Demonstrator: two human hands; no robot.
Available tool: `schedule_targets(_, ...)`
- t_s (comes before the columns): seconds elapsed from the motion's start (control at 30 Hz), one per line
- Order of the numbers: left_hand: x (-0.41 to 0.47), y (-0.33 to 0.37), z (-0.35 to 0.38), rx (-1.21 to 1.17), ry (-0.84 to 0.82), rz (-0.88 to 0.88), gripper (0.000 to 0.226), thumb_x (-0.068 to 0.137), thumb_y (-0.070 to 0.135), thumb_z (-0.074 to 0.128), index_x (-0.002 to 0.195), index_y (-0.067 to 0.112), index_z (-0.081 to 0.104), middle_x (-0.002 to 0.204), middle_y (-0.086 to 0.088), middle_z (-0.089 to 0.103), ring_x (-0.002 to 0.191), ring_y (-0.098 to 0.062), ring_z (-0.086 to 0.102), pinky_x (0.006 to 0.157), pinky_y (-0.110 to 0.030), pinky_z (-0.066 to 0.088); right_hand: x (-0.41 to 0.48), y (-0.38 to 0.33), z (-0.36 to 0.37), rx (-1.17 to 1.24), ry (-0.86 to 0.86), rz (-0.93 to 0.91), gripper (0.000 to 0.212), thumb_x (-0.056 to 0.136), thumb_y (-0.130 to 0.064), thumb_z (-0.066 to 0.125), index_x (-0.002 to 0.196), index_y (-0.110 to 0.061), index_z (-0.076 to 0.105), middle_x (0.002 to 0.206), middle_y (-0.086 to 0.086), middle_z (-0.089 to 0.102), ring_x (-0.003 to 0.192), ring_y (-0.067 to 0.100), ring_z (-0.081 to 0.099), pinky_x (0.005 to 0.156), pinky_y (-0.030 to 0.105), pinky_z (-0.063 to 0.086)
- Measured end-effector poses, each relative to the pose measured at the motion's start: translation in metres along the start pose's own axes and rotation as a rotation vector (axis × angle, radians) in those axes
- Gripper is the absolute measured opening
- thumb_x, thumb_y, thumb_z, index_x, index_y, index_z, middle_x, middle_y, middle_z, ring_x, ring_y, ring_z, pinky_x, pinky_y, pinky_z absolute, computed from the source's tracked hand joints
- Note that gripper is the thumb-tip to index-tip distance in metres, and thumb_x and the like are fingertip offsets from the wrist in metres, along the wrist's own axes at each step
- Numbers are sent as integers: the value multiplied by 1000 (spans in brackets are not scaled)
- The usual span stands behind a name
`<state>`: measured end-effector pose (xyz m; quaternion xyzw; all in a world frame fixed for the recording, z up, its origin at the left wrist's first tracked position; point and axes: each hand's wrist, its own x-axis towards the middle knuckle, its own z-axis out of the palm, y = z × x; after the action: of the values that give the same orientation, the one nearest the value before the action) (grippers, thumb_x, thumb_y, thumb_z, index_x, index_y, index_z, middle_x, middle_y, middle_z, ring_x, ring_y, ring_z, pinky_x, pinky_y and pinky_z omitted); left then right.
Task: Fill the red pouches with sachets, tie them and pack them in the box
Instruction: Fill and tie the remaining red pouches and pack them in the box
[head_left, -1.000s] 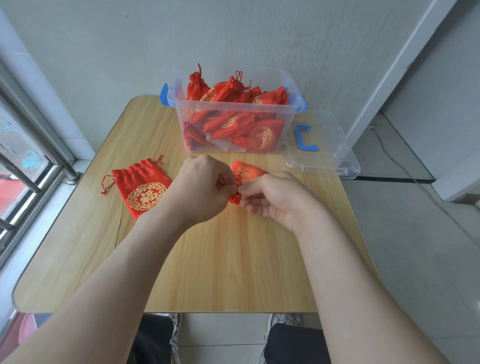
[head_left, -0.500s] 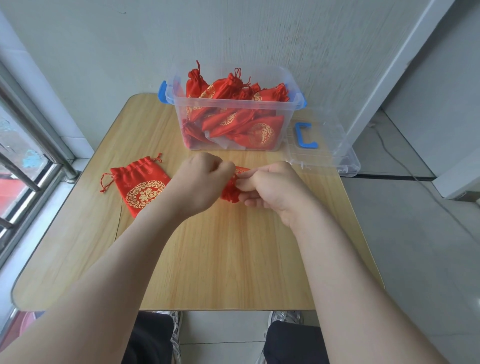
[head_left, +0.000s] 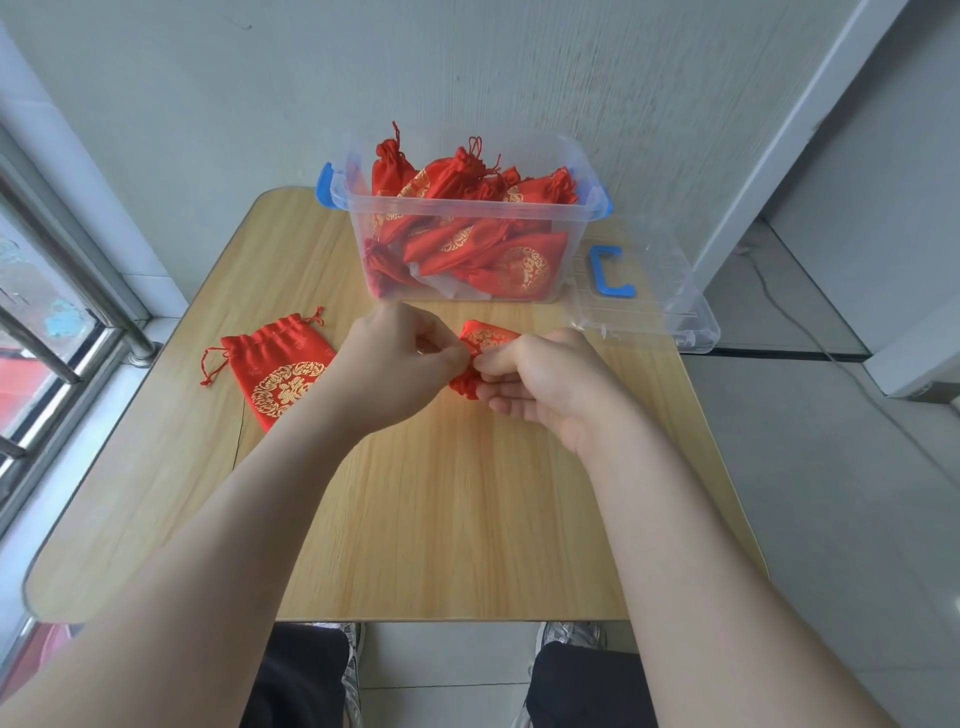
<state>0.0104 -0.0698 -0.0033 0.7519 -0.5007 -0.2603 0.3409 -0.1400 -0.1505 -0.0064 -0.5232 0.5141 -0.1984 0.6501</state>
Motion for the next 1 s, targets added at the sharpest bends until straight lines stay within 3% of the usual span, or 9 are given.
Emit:
schedule_targets(0.1,5,1,5,-198,-93,-188,35,97,30,50,88,3,70,88,-12,78,88,-27,77,86,-51,65,0,0,2,3,-8,-4,8,89,2,72,92,-1,79,79,11,79,72,19,74,68,31,60)
schedule_targets(0.27,10,2,1,-368,2,-365,33,108,28,43,94,7,64,95,-10,69,75,-23,73,69,-39,60,0,1,1,-16,10,-25,7,88,1,74,94,-1,78,89,18,81,74,21,75,74,34,63)
schedule_targets(0.43,4,-4,8,65,88,-107,70,110,56,31,88,2,68,87,-10,73,86,-27,67,83,-41,53,0,2,3,-13,7,-24,10,88,1,74,97,1,78,89,19,81,73,20,76,71,32,62)
schedule_targets(0.53,2,-4,13,162,72,111,53,109,56,42,82,14,59,76,4,69,77,-14,64,71,-30,48,0,3,5,10,-19,-24,13,88,2,73,99,2,79,94,21,81,74,20,76,66,29,60)
schedule_targets(0.6,6,-10,15,214,64,195,40,109,49,48,83,20,54,72,8,67,71,-9,63,68,-32,45,-1,4,5,24,-35,-29,14,88,2,74,101,4,79,97,23,80,75,20,75,66,28,60)
schedule_targets(0.67,9,-16,16,256,97,234,36,110,42,48,81,22,47,68,10,62,66,-8,59,66,-35,43,-1,5,6,33,-51,-40,13,90,1,78,103,3,79,96,21,81,76,19,75,68,26,61)
schedule_targets(0.77,11,-19,14,280,136,241,38,112,40,44,83,15,47,71,0,60,65,-23,58,66,-48,50,-1,5,6,19,-43,-83,16,91,3,79,106,-2,79,94,16,82,78,20,78,71,27,62)
schedule_targets(0.9,10,-19,11,318,134,218,43,112,41,43,82,11,47,73,-5,58,67,-32,57,68,-54,52,-3,5,4,-226,48,-172,13,87,-1,78,93,-13,80,79,11,81,82,27,80,85,40,66)
schedule_targets(1.0,9,-18,9,345,143,211,44,112,42,41,80,13,45,72,-5,57,67,-32,57,67,-53,52,-6,4,6,-417,124,-243,8,84,-17,76,77,-19,80,70,4,78,73,21,77,67,33,63)
